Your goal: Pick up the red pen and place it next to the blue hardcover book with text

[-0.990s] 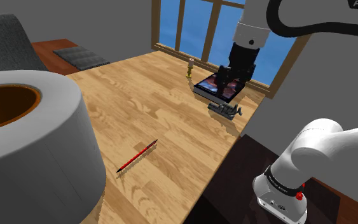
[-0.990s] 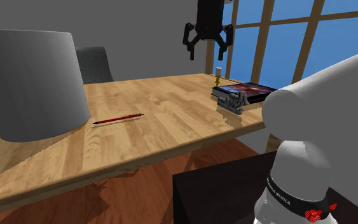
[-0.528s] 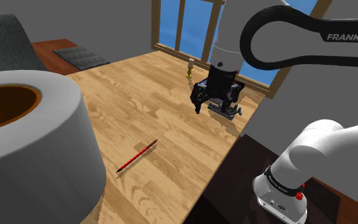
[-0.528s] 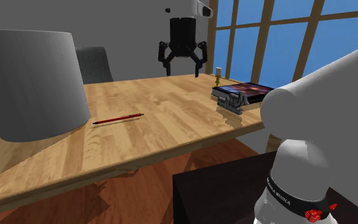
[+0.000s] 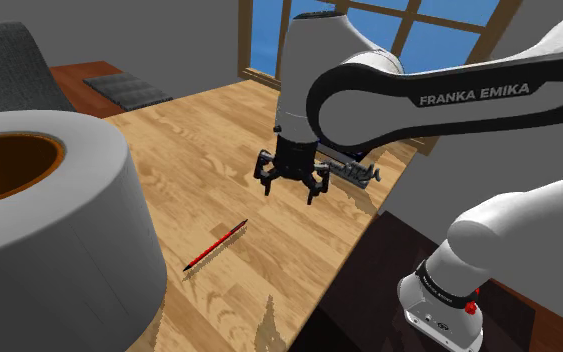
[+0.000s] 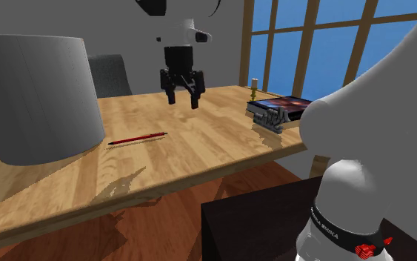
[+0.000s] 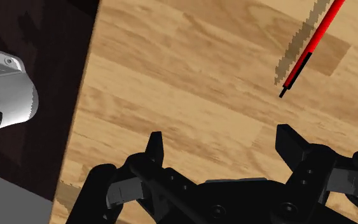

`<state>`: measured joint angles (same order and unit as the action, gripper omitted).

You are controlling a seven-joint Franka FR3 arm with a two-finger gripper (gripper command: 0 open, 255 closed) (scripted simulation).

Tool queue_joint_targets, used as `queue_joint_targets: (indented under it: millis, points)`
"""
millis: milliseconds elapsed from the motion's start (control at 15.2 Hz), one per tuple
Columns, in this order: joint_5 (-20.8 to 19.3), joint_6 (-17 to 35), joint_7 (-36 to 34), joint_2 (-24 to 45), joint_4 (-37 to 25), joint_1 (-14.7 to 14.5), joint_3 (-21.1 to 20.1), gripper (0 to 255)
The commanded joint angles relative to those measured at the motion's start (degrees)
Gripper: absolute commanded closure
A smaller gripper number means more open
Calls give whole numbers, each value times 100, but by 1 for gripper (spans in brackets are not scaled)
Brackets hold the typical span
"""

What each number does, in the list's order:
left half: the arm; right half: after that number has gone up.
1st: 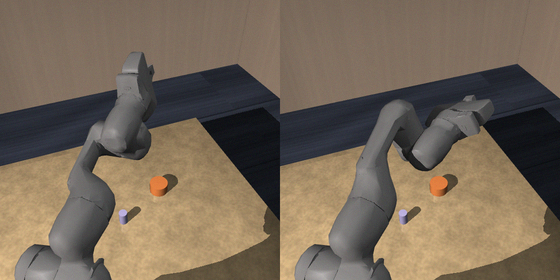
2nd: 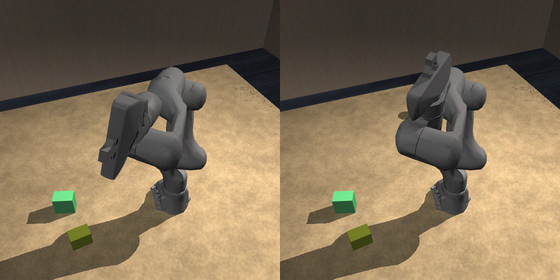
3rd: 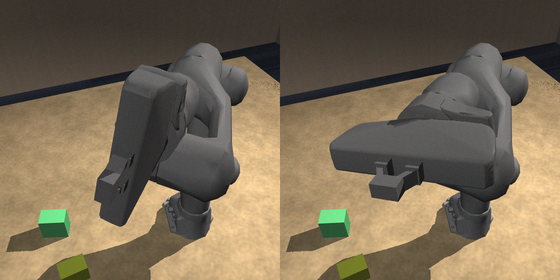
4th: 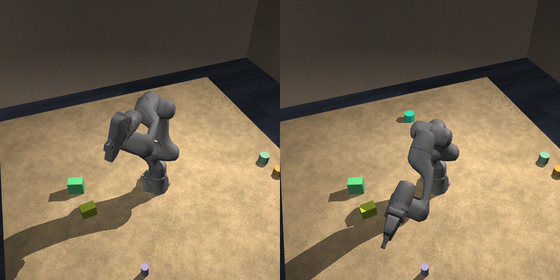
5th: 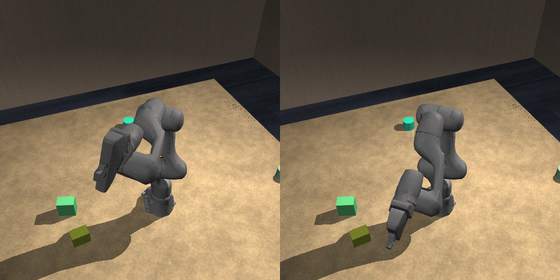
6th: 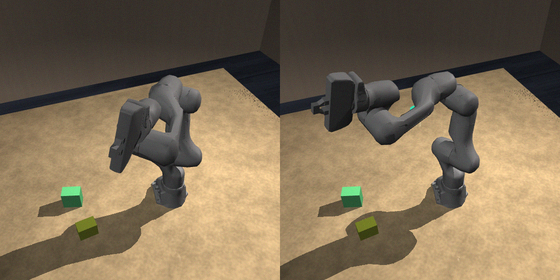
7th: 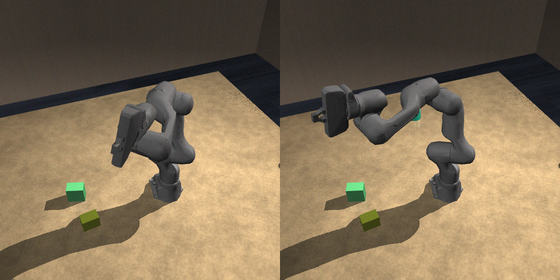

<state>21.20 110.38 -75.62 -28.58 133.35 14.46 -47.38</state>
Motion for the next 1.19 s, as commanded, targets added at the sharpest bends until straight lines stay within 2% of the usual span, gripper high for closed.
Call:
queue_joint_targets:
  millis: [0,132,264,330,396,462,528,594,990,1122]
  points:
    - [-144,309,-867,476,-213,394,-564,0]
    - [-470,572,-1754,1034,-478,881,-1179,0]
    - [-1059,824,-2793,1754,-766,1502,-1936,0]
    - [-1573,937,-3460,2272,-919,1861,-2388,0]
    - [-2438,996,-4370,3065,-1089,2139,-2819,0]
    - [-3374,932,-5309,3915,-1294,1940,-2787,0]
    - [-3218,959,-5206,3785,-1294,1674,-2486,0]
    - [-3261,1027,-5235,3823,-1252,1561,-2371,0]
    - [-3776,1427,-5592,4254,-1015,1192,-2005,0]
    - [-3774,1427,-5591,4252,-1014,1190,-2003,0]
